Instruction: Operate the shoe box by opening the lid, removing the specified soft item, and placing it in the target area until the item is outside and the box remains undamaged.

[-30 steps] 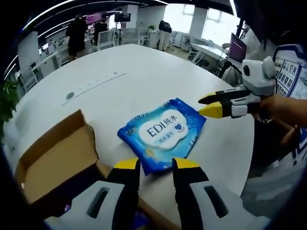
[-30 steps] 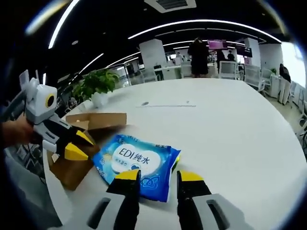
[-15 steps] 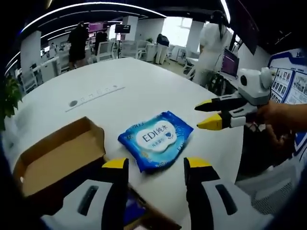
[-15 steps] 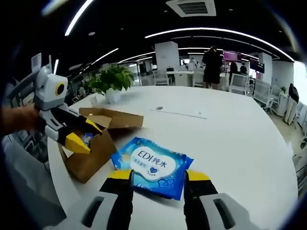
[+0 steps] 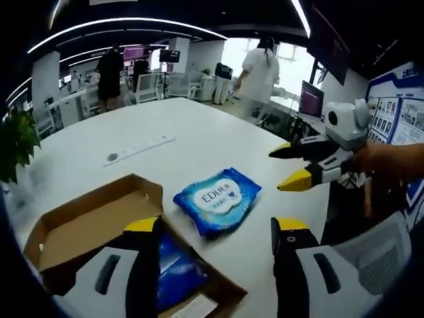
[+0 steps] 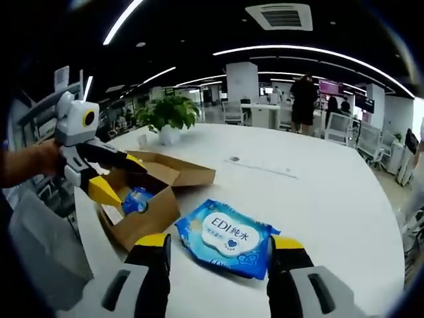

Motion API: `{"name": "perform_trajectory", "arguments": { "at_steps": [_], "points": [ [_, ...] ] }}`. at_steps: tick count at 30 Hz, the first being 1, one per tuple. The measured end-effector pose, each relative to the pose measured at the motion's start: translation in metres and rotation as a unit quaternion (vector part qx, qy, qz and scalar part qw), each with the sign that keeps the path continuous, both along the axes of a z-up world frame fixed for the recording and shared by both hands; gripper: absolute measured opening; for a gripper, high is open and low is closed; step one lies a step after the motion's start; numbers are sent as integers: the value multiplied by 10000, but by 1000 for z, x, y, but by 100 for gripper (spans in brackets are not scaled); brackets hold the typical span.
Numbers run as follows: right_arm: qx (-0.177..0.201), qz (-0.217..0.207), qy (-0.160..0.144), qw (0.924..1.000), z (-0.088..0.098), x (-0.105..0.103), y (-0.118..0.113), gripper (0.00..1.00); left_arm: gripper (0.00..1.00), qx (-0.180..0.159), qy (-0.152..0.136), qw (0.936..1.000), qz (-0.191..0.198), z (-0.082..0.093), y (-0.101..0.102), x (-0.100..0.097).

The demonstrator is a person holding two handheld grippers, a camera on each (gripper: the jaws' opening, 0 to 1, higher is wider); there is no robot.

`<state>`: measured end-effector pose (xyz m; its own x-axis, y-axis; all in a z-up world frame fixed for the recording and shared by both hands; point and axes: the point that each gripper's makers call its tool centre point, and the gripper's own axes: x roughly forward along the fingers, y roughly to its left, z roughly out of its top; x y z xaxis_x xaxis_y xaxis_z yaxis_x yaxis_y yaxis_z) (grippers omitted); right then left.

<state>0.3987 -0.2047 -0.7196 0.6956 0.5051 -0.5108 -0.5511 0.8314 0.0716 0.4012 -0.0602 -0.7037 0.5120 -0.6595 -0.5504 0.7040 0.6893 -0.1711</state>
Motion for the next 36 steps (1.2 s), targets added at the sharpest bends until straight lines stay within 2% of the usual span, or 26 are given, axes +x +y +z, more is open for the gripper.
{"name": "perform_trajectory", "arguments": {
  "at_steps": [4, 9, 19, 24, 30, 36],
  "points": [
    [-8, 85, -13, 10000, 5, -3, 8, 63, 78, -63, -55, 9999, 82, 8, 13, -3],
    [-54, 282, -200, 9994, 16, -9, 23, 70, 83, -48, -117, 9999, 95, 14, 28, -12],
    [-48, 538, -297, 9981, 34, -15, 46, 75, 100, -134, -355, 9989, 288, 30, 64, -27],
    [-80, 664, -267, 9974, 36, -18, 55, 78, 100, -41, -332, 9988, 361, 30, 80, -35],
    [-102, 763, -239, 9967, 40, -19, 64, 79, 100, -113, -467, 9975, 512, 39, 98, -46],
    [-137, 866, -193, 9960, 39, -20, 71, 80, 100, -188, -478, 9962, 706, 41, 116, -52]
  ]
}}
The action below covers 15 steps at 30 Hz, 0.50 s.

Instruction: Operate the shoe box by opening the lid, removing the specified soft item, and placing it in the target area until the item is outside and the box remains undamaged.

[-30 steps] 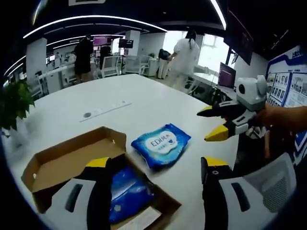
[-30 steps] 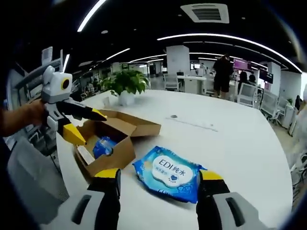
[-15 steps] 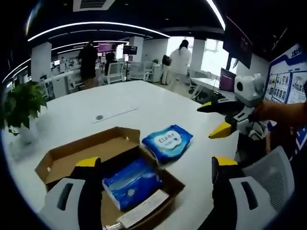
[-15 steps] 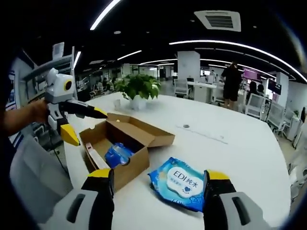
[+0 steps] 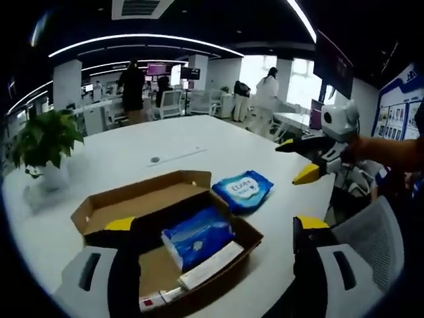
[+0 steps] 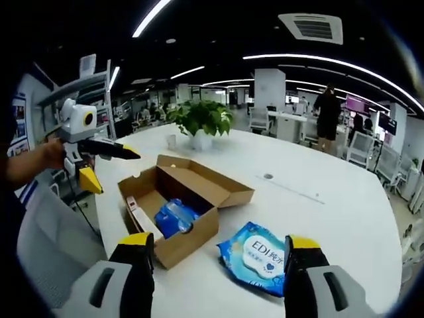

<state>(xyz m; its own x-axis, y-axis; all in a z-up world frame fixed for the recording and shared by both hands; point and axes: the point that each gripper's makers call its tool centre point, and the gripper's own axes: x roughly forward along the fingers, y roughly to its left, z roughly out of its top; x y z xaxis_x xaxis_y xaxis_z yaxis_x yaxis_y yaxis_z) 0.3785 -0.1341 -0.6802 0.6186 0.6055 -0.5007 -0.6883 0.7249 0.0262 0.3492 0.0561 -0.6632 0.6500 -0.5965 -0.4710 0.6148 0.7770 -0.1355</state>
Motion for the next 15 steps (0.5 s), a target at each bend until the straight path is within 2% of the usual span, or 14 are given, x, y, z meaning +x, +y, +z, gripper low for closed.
{"name": "perform_trajectory", "arguments": {
  "at_steps": [11, 15],
  "points": [
    [-101, 336, 66, 9994, -4, -3, 20, 78, 100, 10, -160, 9999, 52, 4, 15, -18],
    [-244, 560, 77, 9981, -8, -4, 30, 77, 100, -29, -217, 9997, 103, 5, 22, -25]
  ]
}}
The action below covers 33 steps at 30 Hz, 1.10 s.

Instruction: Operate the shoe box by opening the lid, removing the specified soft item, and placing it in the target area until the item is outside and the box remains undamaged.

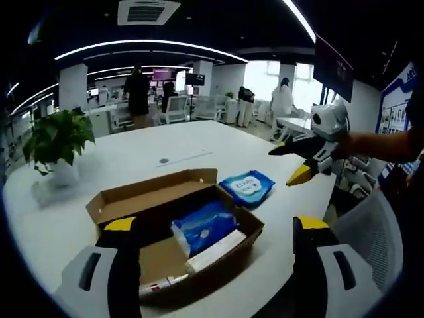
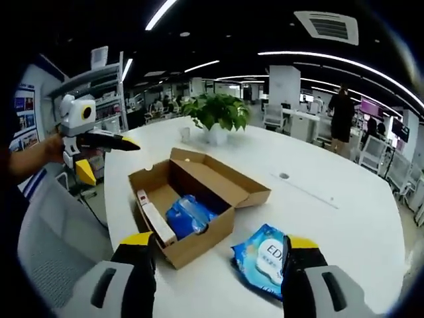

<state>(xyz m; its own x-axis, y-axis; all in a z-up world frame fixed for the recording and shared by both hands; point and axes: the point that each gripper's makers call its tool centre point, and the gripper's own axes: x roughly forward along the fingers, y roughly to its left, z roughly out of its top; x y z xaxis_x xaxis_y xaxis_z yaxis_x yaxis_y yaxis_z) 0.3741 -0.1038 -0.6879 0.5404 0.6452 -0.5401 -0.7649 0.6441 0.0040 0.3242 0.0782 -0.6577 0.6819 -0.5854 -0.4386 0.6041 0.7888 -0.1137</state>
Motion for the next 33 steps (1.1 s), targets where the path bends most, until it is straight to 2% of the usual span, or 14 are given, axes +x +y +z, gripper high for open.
{"name": "perform_trajectory", "arguments": {
  "at_steps": [8, 14, 23, 27, 33],
  "points": [
    [-200, 385, -17, 9991, -6, -1, 20, 72, 100, 161, -47, 9998, 54, -7, 14, -15],
    [-308, 552, 48, 9980, -15, -1, 30, 69, 100, 146, 59, 9997, 194, -15, 21, -24],
    [-520, 851, -8, 9950, -27, 4, 43, 63, 97, 285, -30, 9989, 369, -22, 33, -38],
    [-605, 988, -44, 9933, -31, 7, 50, 61, 97, 216, -102, 9988, 418, -23, 35, -45],
    [-745, 1183, -73, 9901, -38, 12, 61, 59, 97, 217, -169, 9986, 461, -21, 38, -45]
  ]
}}
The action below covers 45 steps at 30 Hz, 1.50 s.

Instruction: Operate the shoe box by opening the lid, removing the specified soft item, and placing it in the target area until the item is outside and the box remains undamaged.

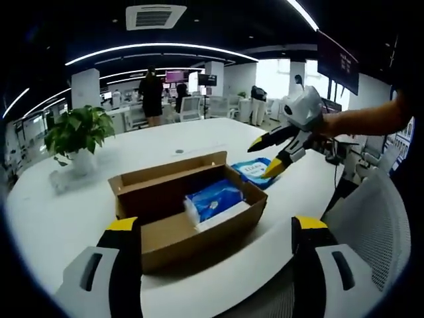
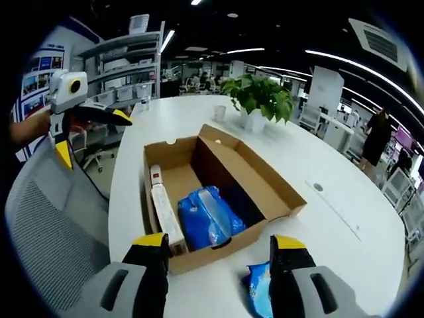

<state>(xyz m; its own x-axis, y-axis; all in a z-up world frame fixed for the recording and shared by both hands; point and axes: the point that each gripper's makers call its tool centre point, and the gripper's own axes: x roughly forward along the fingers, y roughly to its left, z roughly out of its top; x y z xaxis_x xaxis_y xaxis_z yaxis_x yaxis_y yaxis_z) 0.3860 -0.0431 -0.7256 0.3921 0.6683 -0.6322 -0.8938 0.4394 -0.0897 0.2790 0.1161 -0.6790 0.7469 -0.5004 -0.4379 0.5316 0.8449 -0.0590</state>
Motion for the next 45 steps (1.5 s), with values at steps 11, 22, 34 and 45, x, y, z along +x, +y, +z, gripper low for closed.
{"name": "perform_trajectory", "arguments": {
  "at_steps": [11, 22, 34, 45],
  "points": [
    [-227, 289, -252, 9990, -3, 15, 20, 52, 65, 312, -50, 9987, -401, -1, -13, 12],
    [-468, 358, -331, 9977, -14, 29, 28, 44, 51, 556, 222, 9922, -1096, -21, -34, 39],
    [-566, 286, -433, 9970, -20, 45, 32, 31, 39, 766, 376, 9858, -1447, -41, -47, 79],
    [-554, 222, -429, 9973, -26, 53, 40, 20, 33, 904, 581, 9781, -1782, -64, -67, 105]
  ]
}}
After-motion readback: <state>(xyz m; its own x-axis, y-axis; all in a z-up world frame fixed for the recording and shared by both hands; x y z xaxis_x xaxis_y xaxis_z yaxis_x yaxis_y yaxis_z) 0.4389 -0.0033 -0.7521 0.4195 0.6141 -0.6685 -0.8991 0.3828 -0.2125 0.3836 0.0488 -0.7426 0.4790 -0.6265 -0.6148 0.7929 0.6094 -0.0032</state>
